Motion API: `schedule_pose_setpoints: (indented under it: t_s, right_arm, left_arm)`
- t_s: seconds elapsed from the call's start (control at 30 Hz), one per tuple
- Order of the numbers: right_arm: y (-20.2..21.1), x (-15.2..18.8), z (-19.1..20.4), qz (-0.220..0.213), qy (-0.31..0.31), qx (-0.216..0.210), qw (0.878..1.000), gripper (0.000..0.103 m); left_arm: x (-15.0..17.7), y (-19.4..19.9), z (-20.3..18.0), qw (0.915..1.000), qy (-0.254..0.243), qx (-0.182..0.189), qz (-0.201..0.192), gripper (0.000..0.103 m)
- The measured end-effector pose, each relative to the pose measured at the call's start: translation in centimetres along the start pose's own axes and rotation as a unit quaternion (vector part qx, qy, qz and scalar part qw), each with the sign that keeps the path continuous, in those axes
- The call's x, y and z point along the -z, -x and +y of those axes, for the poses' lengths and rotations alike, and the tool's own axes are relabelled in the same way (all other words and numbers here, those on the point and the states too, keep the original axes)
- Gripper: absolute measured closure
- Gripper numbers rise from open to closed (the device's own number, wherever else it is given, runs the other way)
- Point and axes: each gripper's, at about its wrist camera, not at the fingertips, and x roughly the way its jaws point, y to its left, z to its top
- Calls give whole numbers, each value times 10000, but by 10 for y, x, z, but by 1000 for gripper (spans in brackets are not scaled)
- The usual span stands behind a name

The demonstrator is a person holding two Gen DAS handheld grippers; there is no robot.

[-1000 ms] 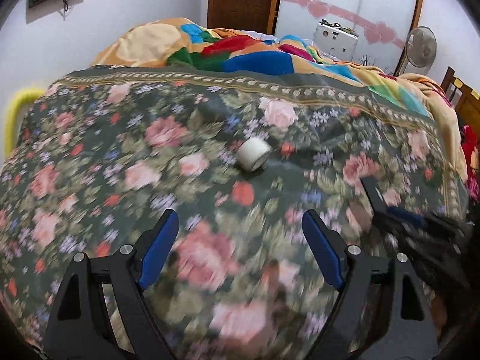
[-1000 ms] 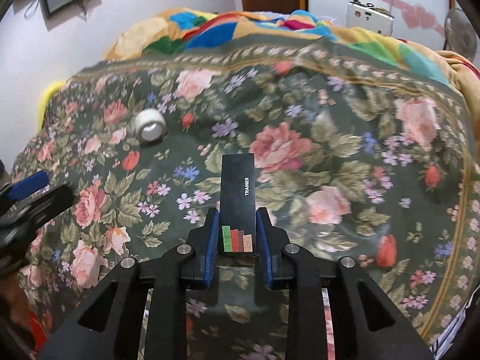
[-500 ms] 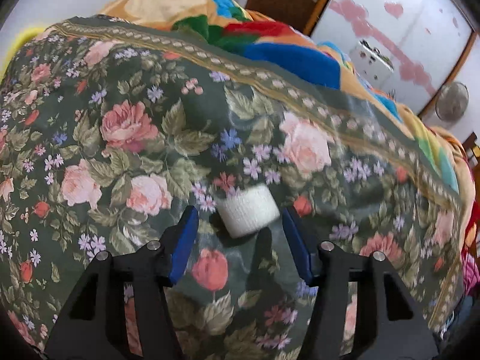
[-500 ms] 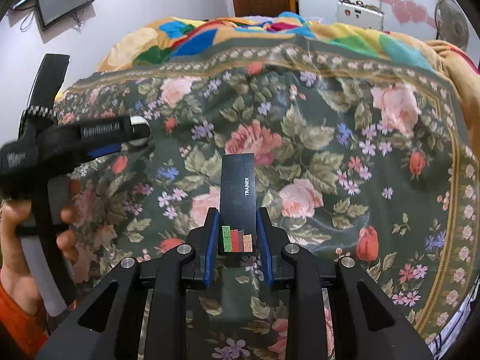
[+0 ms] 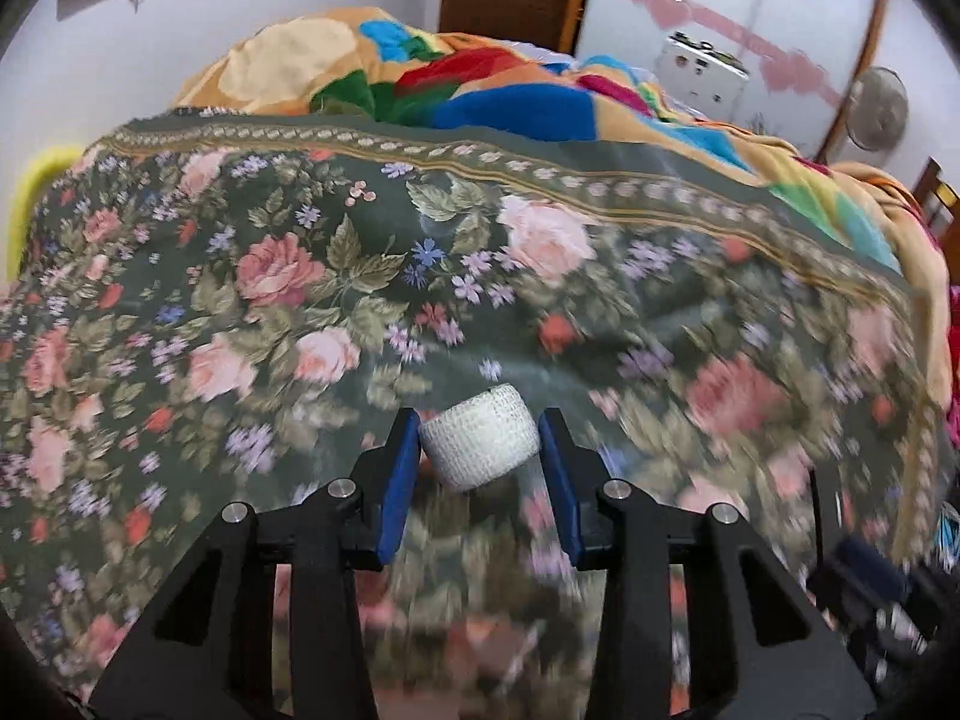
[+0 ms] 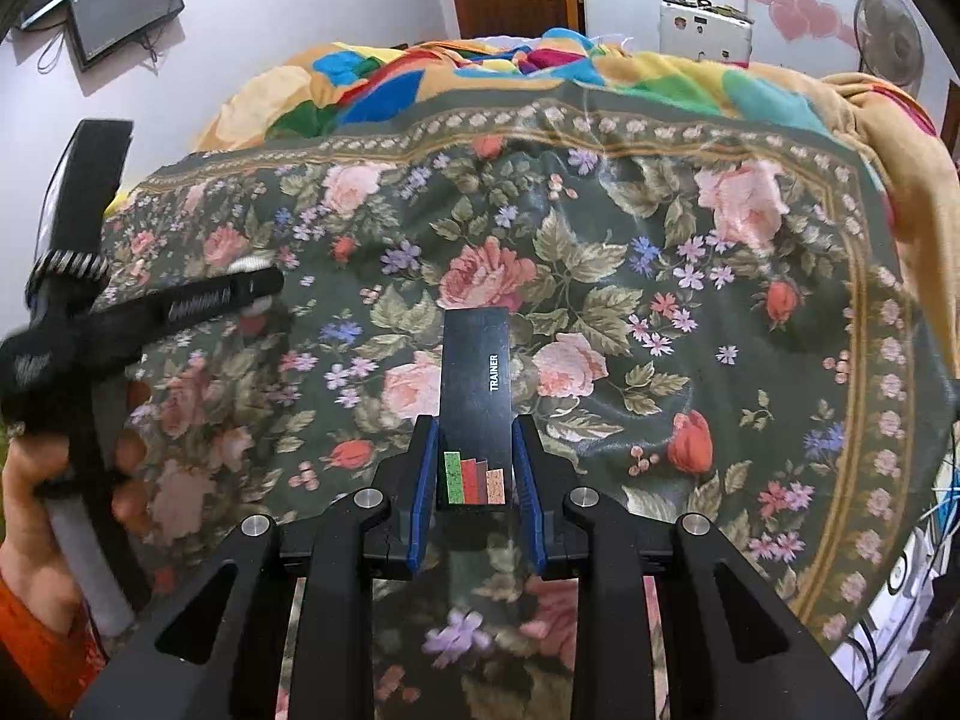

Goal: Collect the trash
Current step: 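Carry the tape roll and black card in both tools over the white bin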

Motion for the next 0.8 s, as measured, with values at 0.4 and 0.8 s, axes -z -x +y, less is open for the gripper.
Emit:
schedule_pose_setpoints:
  t_s: [0.4,0.8]
  right_arm:
    - [97,3,43,-290,71,-178,9994,80]
    - [201,30,121,-690,494,-347,9958,80]
  left_arm:
    - [45,150,10,9990,-377,108,-228,63]
    - [111,290,70,9979,-230,-75,-598,63]
